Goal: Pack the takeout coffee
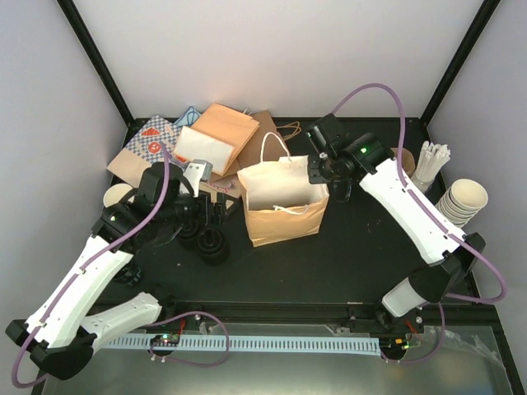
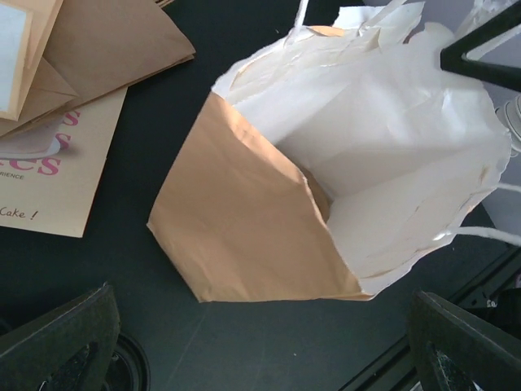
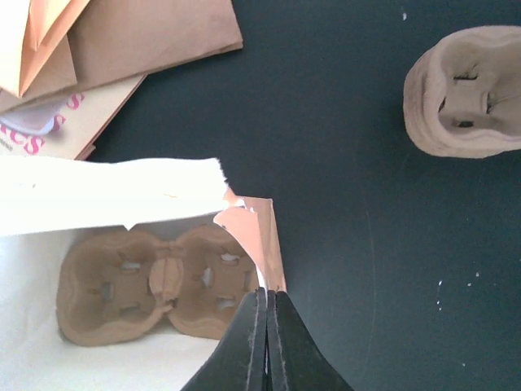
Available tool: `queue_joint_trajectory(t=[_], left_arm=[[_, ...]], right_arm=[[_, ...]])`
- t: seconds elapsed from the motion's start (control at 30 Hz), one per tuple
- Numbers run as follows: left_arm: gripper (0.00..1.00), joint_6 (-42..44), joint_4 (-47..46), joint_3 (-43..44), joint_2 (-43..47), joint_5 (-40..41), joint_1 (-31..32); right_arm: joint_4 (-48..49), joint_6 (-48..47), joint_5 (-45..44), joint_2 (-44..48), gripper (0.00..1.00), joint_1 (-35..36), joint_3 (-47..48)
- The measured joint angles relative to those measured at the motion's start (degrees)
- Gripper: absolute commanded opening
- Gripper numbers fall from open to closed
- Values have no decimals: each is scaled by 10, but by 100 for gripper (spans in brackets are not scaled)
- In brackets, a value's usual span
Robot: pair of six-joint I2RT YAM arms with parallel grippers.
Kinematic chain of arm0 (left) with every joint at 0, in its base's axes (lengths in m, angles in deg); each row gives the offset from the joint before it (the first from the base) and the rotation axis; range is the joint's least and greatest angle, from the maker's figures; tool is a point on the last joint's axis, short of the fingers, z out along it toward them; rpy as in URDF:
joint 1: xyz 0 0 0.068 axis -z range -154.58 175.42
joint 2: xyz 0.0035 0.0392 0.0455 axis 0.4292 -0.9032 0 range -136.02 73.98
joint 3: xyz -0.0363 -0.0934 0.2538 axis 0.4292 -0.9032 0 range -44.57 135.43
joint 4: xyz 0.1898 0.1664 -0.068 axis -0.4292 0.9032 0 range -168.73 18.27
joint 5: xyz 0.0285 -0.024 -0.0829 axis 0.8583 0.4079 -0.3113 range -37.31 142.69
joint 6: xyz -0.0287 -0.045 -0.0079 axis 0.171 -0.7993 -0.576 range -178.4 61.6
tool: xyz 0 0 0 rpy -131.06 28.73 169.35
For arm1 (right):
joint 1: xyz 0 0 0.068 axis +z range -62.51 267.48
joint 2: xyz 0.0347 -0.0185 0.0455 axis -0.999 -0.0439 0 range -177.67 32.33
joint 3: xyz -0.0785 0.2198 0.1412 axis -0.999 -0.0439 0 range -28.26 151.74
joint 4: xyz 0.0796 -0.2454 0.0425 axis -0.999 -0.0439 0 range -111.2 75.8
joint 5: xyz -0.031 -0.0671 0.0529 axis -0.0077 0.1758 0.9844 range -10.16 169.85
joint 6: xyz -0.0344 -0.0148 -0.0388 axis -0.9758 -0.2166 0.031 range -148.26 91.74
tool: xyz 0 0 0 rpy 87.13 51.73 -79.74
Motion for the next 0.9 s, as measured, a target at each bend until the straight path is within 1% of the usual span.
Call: queue_joint_trajectory(t=[0.4,0.53,0.6,0.73,0.9], left_arm=[[99,3,0,3,0,13,0],[99,3,0,3,0,15,0],[99,3,1,3,0,18,0],[99,4,12,5,0,30,0],[99,8,30,8,7,49,0]], right_arm=[[3,-23,1,-68,2,-80,78],[3,-27,-2,-93,21,-91,101],[3,-33,-4,-101,34,-91,110],[3,-43,-17,-97,36,-91,116],[1,-54,-36,-72,36,-91,116]])
